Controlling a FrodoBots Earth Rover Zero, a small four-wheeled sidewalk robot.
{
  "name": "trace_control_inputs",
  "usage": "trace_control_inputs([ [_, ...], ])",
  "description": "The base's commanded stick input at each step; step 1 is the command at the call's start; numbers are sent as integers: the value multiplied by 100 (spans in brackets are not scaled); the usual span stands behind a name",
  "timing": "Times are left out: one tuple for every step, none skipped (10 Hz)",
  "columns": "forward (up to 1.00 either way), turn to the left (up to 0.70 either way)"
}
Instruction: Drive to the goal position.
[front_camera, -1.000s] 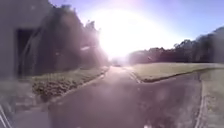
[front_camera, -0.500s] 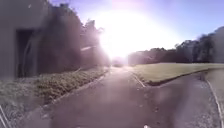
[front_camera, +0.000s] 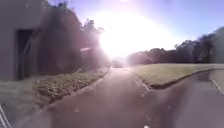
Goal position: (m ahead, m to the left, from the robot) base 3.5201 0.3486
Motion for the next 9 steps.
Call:
trace_control_inputs([
  [70, 0],
  [70, 0],
  [70, 0],
  [70, 0],
  [70, 0],
  [70, 0],
  [70, 0],
  [70, 0],
  [70, 0],
])
